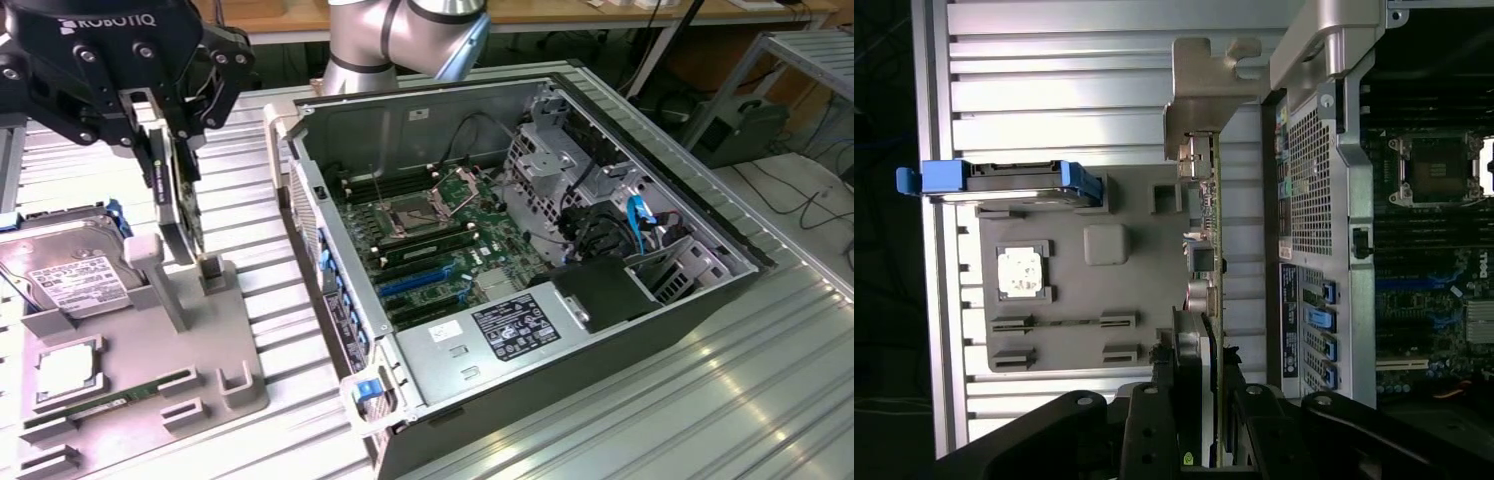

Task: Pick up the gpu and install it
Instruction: 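Pick up the gpu and move the gpu toward the slot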

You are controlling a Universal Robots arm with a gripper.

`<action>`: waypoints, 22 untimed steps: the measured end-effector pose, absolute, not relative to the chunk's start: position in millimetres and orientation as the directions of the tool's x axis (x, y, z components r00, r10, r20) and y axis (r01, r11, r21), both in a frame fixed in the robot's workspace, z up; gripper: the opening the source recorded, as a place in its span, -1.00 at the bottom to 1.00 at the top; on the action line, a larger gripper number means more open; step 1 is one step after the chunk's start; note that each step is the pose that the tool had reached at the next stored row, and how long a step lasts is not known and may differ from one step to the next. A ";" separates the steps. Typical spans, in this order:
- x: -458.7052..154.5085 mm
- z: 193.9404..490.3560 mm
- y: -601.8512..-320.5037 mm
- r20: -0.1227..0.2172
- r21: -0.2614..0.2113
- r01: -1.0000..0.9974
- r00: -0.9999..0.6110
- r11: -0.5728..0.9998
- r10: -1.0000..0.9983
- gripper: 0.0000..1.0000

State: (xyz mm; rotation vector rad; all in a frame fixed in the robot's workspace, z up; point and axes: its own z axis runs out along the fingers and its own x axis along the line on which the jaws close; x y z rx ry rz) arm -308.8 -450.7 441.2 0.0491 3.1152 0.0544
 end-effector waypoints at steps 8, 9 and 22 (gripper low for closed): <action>-300.0 441.2 -450.7 -0.025 0.035 0.031 -0.999 0.999 0.032 -0.44; -298.5 441.2 -450.7 -0.025 0.035 0.031 -0.999 0.999 0.032 -0.44; -261.4 441.2 -450.7 -0.024 0.035 0.031 -0.999 0.999 0.032 -0.44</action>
